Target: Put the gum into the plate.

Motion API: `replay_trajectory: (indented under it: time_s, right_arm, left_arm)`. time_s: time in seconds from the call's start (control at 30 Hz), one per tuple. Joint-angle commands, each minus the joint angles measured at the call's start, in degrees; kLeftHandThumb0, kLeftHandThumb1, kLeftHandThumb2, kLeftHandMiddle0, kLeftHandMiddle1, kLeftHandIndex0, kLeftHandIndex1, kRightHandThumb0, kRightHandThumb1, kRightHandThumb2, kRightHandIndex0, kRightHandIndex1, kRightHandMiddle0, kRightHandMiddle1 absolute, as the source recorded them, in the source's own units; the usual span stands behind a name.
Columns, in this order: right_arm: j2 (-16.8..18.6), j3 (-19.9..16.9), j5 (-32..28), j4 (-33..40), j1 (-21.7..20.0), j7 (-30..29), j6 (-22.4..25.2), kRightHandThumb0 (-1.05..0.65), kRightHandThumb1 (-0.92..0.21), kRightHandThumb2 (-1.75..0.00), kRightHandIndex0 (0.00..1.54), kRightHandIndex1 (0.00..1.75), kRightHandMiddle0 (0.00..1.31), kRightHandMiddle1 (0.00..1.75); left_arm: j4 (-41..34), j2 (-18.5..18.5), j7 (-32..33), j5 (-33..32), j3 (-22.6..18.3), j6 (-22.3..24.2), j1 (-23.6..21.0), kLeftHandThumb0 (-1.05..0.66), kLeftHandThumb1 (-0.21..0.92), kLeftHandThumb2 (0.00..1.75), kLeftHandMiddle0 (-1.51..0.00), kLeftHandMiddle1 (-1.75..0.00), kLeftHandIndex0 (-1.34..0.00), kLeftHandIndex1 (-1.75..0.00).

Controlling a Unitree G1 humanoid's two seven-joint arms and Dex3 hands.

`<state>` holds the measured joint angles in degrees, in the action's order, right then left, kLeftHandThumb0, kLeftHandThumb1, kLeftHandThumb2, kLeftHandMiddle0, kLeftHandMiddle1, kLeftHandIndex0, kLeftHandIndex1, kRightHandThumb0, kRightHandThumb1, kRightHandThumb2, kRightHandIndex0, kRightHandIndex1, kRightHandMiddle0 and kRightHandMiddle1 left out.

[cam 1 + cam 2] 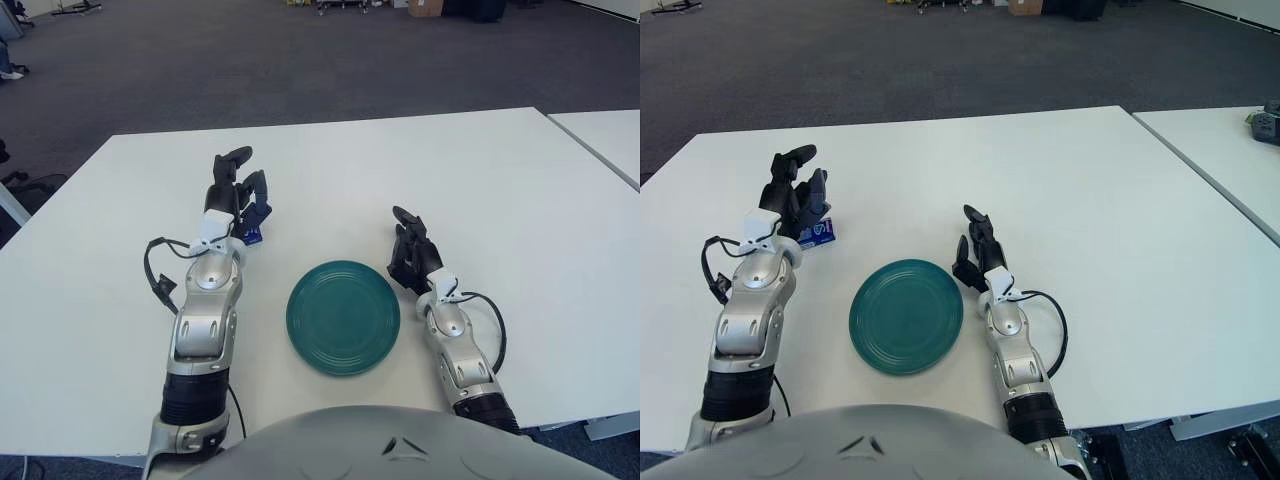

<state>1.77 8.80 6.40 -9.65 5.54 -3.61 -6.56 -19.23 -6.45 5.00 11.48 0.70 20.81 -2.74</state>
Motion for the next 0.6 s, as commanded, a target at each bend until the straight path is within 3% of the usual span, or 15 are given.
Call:
replay_trajectory:
  time_s: [0.0, 0.1, 0.17, 0.2, 0.3, 0.4, 0.57]
  right_arm:
    - [-0.4, 0.2, 0.8, -3.6, 2.2, 0.1, 1.9, -0.66, -0.92, -1.01, 0.13, 0.01, 0.0, 0.48]
    - [-0.4, 0.5, 1.3, -3.4, 2.9, -0.3, 1.0, -0.65, -0.92, -1.01, 0.14, 0.01, 0.0, 0.49]
    - [-0.3, 0.6, 1.5, -3.3, 3.1, -0.6, 0.6, -0.64, -0.92, -1.01, 0.15, 0.01, 0.0, 0.5]
    - [-0.2, 0.7, 1.8, -3.2, 3.3, -1.0, 0.4, -0.64, -0.92, -1.01, 0.14, 0.01, 0.0, 0.49]
    - [-0.2, 0.8, 2.7, -3.1, 3.5, -1.9, 0.0, -0.64, -0.92, -1.01, 0.15, 0.01, 0.0, 0.5]
    - [0.0, 0.8, 3.2, -2.5, 3.9, -2.4, 0.3, -0.63, -0.92, -1.0, 0.16, 0.01, 0.0, 0.51]
    - [0.6, 0.2, 2.3, -1.9, 3.8, -2.6, 2.2, -0.63, -0.92, -0.99, 0.17, 0.02, 0.0, 0.52]
  left_arm:
    - [7.6, -7.3, -1.1, 6.1, 2.1, -4.6, -1.4, -0.74, 0.92, 0.52, -0.45, -0.15, -0.02, -0.93]
    - [15.7, -14.7, -1.9, 13.0, 5.4, -10.5, -2.6, -0.84, 0.92, 0.57, -0.39, -0.12, -0.02, -0.92]
    - [18.0, -16.6, -2.1, 14.9, 6.5, -12.6, -2.9, -0.88, 0.92, 0.58, -0.36, -0.1, -0.02, -0.92]
    - [18.7, -18.0, -2.5, 16.5, 7.5, -13.3, -2.9, -0.89, 0.92, 0.52, -0.38, -0.09, -0.09, -0.88]
    - [20.4, -21.9, -5.3, 21.3, 11.1, -14.5, -3.0, -0.91, 0.92, 0.58, -0.37, -0.04, -0.06, -0.9]
    - [23.9, -24.4, -7.6, 24.8, 14.3, -15.9, -3.4, -0.95, 0.92, 0.63, -0.36, -0.02, -0.04, -0.92]
    - [29.7, -25.6, -10.0, 27.2, 17.3, -17.8, -5.3, -1.0, 0.92, 0.67, -0.35, -0.01, -0.04, -0.94]
